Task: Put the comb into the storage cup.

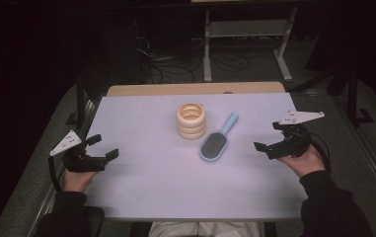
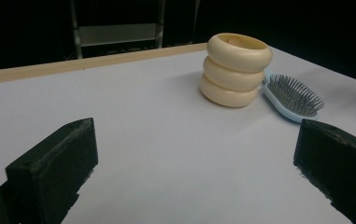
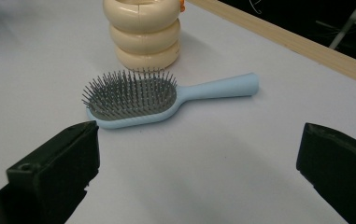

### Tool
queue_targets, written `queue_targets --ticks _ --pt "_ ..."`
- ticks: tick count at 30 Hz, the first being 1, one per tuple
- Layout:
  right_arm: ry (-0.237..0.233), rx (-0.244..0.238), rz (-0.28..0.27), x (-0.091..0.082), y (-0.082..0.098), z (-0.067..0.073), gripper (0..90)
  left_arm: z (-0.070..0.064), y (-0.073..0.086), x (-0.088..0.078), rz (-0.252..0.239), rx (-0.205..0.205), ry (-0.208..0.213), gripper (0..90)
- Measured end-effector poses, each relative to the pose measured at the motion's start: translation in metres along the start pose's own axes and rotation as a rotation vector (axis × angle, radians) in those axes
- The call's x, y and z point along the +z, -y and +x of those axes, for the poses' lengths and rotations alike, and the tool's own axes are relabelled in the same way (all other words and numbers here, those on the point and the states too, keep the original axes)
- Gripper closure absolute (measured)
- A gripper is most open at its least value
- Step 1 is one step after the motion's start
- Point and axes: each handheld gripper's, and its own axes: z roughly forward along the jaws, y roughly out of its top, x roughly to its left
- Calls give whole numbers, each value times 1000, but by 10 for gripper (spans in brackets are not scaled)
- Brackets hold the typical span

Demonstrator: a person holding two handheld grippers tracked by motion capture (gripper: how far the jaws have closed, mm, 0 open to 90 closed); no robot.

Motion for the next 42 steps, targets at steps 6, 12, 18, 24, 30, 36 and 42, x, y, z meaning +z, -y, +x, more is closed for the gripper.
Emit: queue_targets --ticks 6,12,18,24,30,36,42 --pt "-4 -12 0 0 -12 -1 0 0 0 1 -1 -2 6 0" --pt "-5 -23 1 1 -22 -3 0 0 1 1 0 -6 8 0" --pt "-3 -28 8 3 -32 -6 0 0 1 1 0 -7 9 0" --pt "-4 -39 15 6 -42 -7 0 1 1 1 1 -8 11 0" --pt "-1 -55 23 9 -51 -6 0 1 1 1 4 -9 15 0" --pt "-6 -64 25 15 -60 -9 0 1 1 2 5 -13 20 0" --pt "-10 -56 5 22 -65 -13 0 1 1 2 9 -17 30 0"
